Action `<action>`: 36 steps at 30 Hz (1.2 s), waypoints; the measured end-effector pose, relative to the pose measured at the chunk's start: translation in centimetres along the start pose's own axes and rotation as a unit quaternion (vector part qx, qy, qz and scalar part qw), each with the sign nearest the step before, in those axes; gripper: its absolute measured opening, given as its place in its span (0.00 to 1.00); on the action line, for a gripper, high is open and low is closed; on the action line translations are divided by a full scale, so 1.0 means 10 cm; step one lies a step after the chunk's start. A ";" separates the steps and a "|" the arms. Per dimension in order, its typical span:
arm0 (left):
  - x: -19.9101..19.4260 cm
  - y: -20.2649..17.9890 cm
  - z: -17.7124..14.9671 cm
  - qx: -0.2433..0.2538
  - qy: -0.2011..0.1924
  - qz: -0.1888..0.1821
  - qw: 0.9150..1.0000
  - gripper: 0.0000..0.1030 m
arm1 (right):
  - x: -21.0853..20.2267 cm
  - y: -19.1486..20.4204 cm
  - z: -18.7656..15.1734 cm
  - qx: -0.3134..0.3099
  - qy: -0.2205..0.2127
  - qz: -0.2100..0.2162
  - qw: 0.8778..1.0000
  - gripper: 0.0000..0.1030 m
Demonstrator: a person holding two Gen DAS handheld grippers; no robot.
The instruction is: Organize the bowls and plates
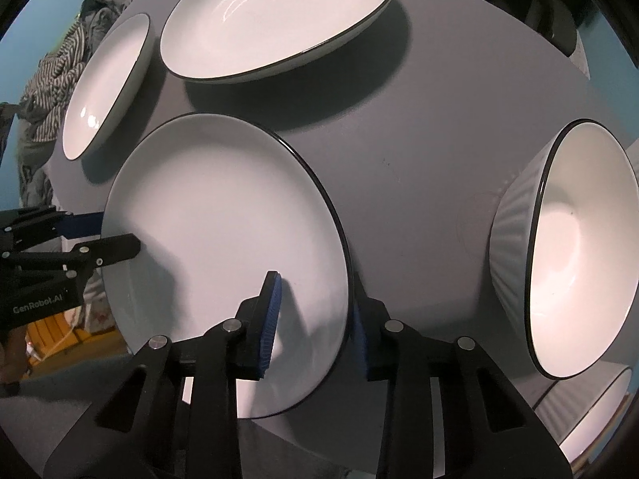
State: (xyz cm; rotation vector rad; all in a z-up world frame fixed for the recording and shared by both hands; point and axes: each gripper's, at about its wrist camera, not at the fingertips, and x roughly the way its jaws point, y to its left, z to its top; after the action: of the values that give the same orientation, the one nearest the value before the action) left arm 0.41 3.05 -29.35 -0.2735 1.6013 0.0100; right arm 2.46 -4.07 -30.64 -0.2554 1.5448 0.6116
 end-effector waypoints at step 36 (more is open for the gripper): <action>-0.15 0.97 0.23 -0.033 0.016 -0.044 0.998 0.15 | -0.05 -0.41 0.37 0.088 0.049 0.057 0.993 0.19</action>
State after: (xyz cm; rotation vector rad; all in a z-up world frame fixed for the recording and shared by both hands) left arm 0.94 13.07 -29.53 -0.3970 1.6221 -0.0088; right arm 7.75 -5.63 -30.89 -0.0654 1.7061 0.5550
